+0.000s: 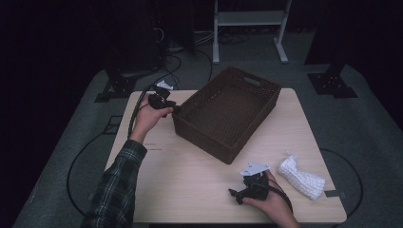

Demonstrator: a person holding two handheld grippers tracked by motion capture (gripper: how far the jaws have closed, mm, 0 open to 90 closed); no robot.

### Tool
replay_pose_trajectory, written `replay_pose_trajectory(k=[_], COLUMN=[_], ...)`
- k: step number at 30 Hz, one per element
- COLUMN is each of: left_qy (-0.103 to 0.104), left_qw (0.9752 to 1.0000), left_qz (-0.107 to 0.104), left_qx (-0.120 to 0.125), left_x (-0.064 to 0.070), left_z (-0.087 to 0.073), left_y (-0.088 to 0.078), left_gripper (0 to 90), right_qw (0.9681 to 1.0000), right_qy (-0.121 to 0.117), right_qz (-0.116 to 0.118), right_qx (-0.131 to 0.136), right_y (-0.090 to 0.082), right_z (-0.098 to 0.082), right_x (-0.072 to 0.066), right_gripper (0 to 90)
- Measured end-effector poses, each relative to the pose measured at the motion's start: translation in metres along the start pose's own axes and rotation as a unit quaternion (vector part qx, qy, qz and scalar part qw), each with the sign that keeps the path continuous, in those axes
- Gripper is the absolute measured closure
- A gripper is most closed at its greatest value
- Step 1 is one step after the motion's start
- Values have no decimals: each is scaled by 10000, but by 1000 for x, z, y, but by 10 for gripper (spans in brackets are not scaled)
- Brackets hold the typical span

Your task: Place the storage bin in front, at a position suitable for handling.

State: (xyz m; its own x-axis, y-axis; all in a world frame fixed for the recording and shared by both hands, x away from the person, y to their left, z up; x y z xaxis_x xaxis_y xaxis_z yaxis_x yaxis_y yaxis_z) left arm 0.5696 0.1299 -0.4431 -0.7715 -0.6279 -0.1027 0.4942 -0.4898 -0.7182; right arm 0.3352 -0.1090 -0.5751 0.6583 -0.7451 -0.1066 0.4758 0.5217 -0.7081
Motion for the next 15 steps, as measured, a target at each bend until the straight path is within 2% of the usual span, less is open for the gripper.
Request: replay_pose_trajectory(k=[2,6,11,15], left_qy=[-27,-40,-143,-140], left_qw=[10000,9998,9996,9995], left_qz=[24,-84,-211,-158], left_qx=[-44,-182,-155,-229], left_x=[0,1,5,5], left_z=[0,-5,-5,-4], left_y=[4,14,18,18], left_gripper=[613,668,745,795], right_qw=[10000,10000,10000,10000], right_qy=[8,4,-5,-12], right_qz=[-3,5,10,14], right_qx=[2,4,11,9], right_y=[0,0,0,0], right_z=[0,0,0,0], right_x=[0,0,0,-1], right_gripper=[0,0,0,0])
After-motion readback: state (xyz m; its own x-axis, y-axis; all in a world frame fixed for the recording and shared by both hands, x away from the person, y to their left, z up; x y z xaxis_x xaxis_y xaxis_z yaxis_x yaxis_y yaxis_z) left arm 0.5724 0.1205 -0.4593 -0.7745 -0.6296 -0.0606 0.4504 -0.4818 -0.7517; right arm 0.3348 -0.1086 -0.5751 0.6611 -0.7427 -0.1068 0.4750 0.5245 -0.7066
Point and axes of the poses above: each handheld gripper's, and its own axes: y roughly forward along the jaws, z roughly out of its top, x roughly to its right, the point moved 10 cm from there along y, roughly forward along the jaws, and after that the axes turned 8 degrees about y, right-handed, at the moved point
